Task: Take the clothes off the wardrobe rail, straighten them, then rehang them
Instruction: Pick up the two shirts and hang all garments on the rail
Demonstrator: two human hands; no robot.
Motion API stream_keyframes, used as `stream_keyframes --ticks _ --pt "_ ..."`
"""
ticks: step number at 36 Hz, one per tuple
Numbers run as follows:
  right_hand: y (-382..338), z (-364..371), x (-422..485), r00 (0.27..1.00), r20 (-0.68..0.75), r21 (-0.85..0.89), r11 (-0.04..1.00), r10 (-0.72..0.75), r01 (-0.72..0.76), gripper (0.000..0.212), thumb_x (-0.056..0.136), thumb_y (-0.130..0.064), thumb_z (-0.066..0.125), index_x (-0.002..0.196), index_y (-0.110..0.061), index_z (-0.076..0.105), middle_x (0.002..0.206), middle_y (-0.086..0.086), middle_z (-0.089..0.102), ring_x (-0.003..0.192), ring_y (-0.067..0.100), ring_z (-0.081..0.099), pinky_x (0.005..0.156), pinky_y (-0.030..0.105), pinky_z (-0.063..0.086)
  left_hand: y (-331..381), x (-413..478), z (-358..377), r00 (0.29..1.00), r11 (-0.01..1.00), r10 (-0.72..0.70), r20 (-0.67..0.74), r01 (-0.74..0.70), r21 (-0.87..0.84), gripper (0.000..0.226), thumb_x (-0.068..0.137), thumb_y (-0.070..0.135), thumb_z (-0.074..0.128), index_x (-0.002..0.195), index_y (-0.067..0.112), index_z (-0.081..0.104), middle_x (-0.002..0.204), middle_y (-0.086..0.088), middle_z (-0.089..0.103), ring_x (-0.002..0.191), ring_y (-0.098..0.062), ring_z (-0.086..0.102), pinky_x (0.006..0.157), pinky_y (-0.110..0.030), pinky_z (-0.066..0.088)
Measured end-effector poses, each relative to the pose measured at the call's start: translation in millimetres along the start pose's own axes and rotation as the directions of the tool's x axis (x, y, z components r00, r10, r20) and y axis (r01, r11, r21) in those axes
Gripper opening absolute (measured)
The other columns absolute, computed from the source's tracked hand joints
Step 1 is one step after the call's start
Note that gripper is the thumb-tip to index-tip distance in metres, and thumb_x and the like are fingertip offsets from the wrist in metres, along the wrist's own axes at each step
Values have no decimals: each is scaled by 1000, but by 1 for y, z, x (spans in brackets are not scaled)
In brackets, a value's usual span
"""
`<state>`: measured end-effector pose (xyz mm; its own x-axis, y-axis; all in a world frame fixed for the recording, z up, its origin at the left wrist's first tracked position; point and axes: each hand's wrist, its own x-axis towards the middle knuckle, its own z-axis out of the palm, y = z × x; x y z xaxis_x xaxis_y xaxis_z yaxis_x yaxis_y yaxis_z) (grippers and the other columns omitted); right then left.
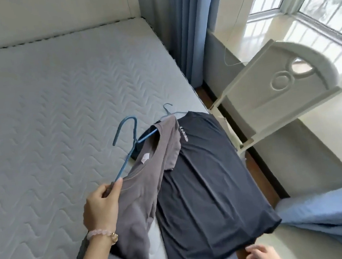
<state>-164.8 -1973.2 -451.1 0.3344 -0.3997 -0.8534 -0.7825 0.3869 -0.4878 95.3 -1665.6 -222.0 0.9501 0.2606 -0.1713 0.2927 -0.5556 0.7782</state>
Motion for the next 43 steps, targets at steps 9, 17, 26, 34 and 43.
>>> stream_keyframes --ticks 9,17,26,34,43 --pt "-229 24 54 971 149 -442 865 -189 236 23 81 2 49 87 -12 67 57 -1 69 59 16 62 60 25 48 6 20 73 979 979 -200 -49 201 22 50 69 59 56 69 10 64 68 -9 66 73 -34 59 62 -35 43" --pt "-363 82 171 903 213 -542 724 -373 427 23 77 -9 56 93 -21 67 88 1 71 87 22 64 83 38 53 -23 71 143 951 944 -309 -26 303 -131 40 91 26 63 63 0 51 51 9 42 63 -23 32 58 -34 25" --pt "-434 156 266 768 371 -688 401 -523 605 43 89 -11 42 130 -16 52 129 4 60 106 22 59 86 29 45 -61 145 212 953 967 -237 189 212 143 38 95 25 56 62 17 39 58 0 35 57 -16 32 58 -30 26" --pt "-475 188 338 700 424 -782 158 -575 603 62 86 -7 45 145 -11 28 151 10 32 137 29 33 111 46 31 -98 128 230 964 968 -240 115 229 104 33 93 22 59 64 12 46 53 6 28 49 -4 27 46 -20 21" --pt "-479 185 369 702 312 -891 59 -640 450 49 88 -1 42 136 -10 42 138 16 43 124 37 42 101 47 38 -103 122 233 953 958 -286 104 284 33 31 91 23 61 73 1 51 55 6 29 52 -6 28 56 -25 26"
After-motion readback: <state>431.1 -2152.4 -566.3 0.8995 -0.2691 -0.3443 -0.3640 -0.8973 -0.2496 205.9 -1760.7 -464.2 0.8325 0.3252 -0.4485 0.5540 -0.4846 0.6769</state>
